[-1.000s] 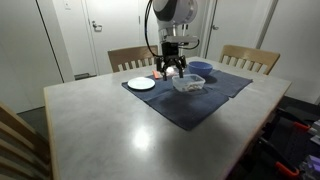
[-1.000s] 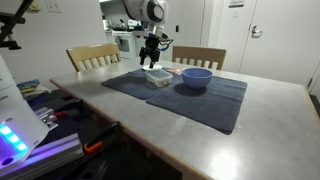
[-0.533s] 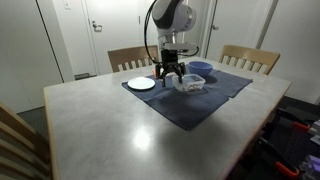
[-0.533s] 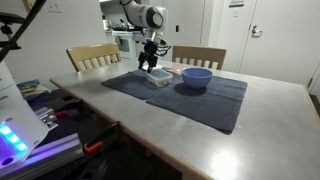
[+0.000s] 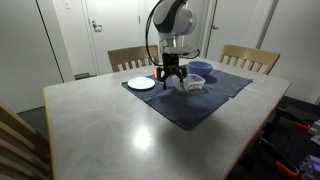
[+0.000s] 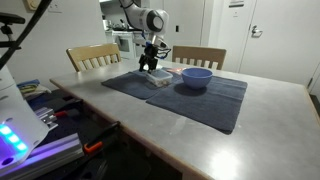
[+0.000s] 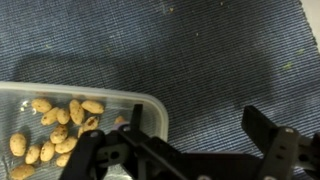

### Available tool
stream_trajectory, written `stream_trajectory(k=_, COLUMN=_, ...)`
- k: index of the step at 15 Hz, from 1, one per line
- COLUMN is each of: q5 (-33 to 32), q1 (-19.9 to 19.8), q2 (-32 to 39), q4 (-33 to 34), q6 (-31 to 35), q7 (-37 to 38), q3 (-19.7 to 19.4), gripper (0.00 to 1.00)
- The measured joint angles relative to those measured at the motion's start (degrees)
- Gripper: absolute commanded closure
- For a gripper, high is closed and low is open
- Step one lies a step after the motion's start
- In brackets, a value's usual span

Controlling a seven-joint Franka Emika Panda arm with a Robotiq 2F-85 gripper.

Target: Pick the plastic box and pour its contents into the bowl

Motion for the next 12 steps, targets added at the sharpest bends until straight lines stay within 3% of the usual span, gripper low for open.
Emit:
stream_trajectory(k=10, q5=0.01, q1=-0.11, q2=0.0, q4=-0.25, q6=0.21, q7=0.55, q3=-0.46, gripper=0.96)
stream_trajectory(k=12, q5=0.01, q1=-0.12, q2=-0.01, q4=-0.41, q6=0.21, q7=0.58, q3=-0.46, gripper=1.0)
